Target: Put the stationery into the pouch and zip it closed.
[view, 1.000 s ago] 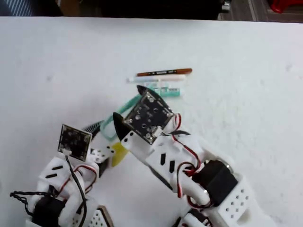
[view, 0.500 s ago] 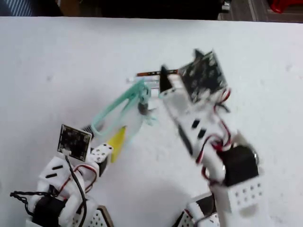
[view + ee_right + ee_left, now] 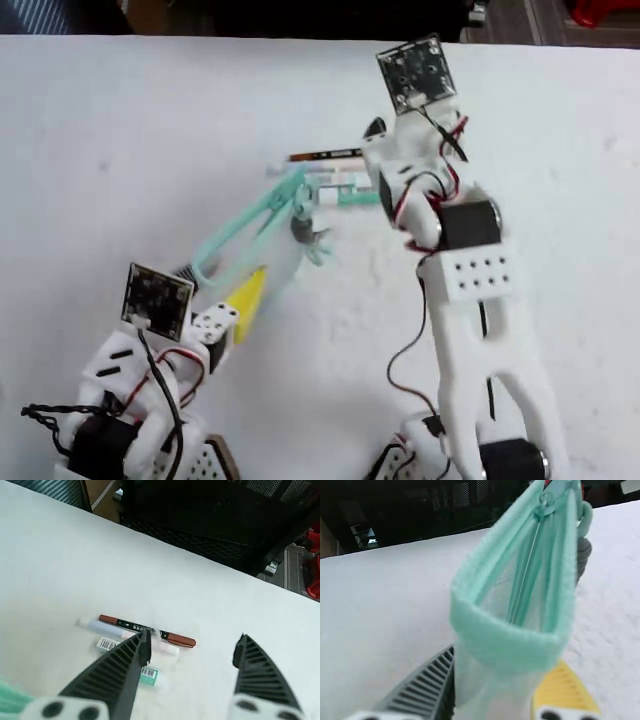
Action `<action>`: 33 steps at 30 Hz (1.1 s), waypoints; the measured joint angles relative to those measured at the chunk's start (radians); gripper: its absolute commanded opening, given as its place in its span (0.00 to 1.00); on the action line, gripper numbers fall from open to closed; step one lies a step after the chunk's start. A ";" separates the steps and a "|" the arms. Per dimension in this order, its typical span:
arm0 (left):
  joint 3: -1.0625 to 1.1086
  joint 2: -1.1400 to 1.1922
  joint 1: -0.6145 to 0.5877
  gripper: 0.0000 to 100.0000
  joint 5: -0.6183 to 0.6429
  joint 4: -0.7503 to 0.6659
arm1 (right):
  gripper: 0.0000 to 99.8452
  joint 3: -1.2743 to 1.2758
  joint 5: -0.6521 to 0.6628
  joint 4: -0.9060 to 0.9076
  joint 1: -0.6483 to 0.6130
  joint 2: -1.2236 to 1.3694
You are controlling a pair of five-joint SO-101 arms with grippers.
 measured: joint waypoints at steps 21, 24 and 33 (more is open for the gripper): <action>0.000 0.000 0.000 0.21 0.000 0.000 | 0.26 -0.104 0.226 -0.192 0.002 0.427; 0.000 0.000 0.000 0.21 0.000 0.000 | 0.26 -0.157 0.226 -0.192 0.002 0.500; 0.000 0.000 0.000 0.21 0.000 0.000 | 0.26 -0.348 0.226 -0.129 0.002 0.698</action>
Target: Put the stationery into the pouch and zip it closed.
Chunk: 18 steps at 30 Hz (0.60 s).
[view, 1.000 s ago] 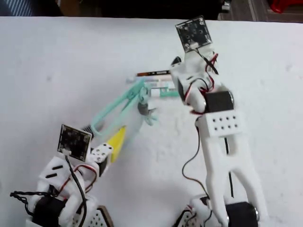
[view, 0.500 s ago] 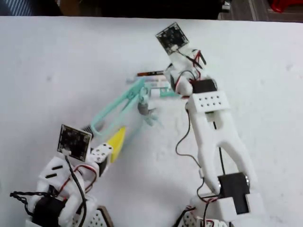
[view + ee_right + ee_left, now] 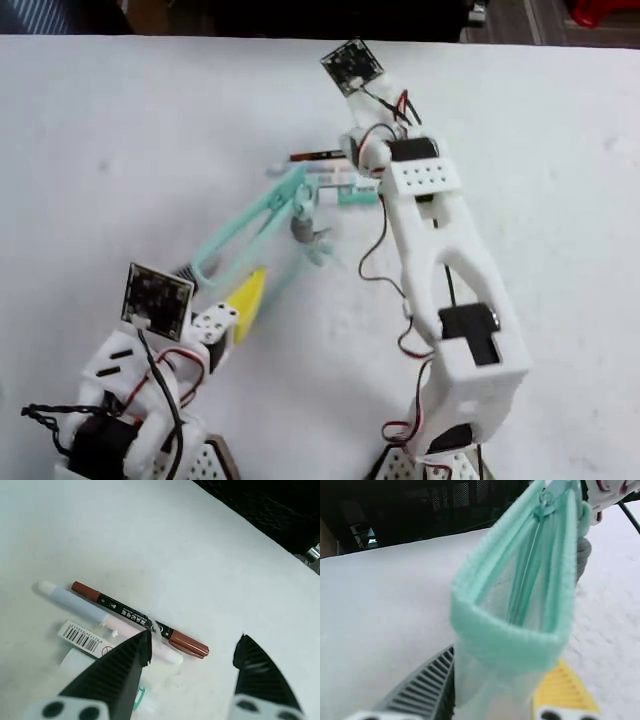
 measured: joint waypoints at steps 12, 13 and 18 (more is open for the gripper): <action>0.002 0.005 -0.100 0.21 0.000 -0.015 | 0.26 -0.345 0.219 0.209 -0.057 0.367; 0.002 0.005 -0.100 0.21 0.000 -0.015 | 0.26 -0.379 0.219 0.209 -0.054 0.397; 0.002 0.005 -0.100 0.21 0.000 -0.015 | 0.26 -0.543 0.216 0.253 -0.051 0.543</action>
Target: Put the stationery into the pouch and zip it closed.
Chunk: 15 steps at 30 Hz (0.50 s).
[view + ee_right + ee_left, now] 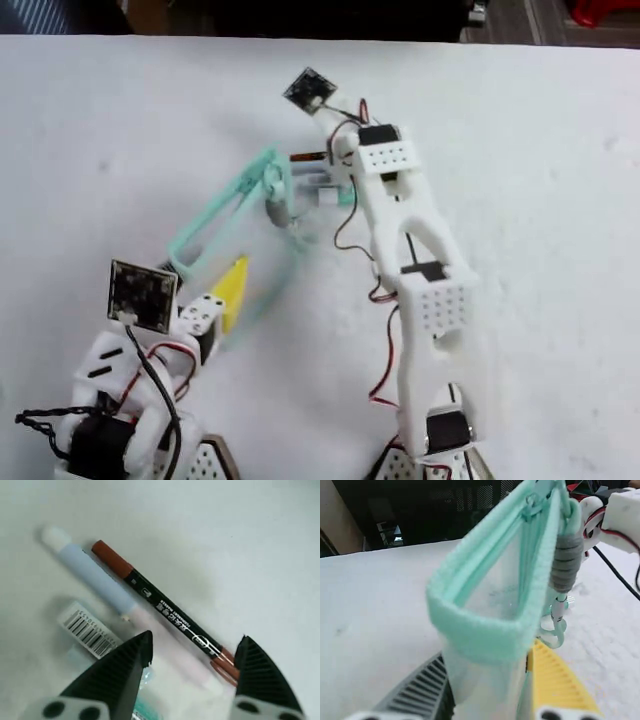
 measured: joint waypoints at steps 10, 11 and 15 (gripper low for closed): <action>0.000 -0.002 0.000 0.21 0.000 0.000 | 0.25 -0.334 -0.008 0.066 0.003 0.212; 0.000 -0.002 0.000 0.21 0.000 0.000 | 0.25 -0.356 -0.008 0.068 0.003 0.227; 0.000 -0.002 0.000 0.21 0.000 0.000 | 0.25 -0.445 -0.008 0.068 0.003 0.308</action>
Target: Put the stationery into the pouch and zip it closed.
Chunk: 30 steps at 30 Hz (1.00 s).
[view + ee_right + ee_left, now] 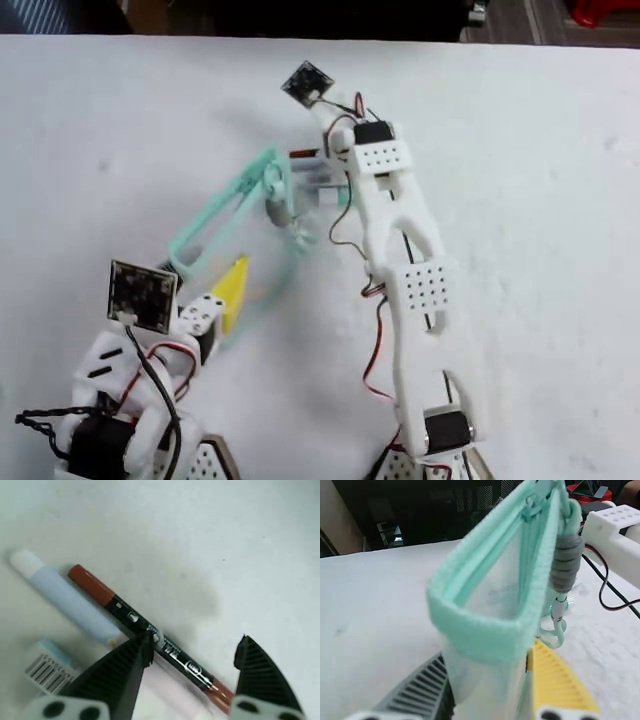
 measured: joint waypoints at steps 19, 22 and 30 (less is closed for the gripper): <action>0.000 0.000 0.000 0.21 0.000 0.000 | 0.20 -0.199 0.241 0.224 0.009 0.104; 0.000 0.000 0.000 0.21 0.000 0.000 | 0.09 -0.210 0.270 0.224 0.009 0.123; 0.000 0.000 0.000 0.21 0.000 0.000 | 0.02 -0.216 0.465 0.259 -0.002 0.181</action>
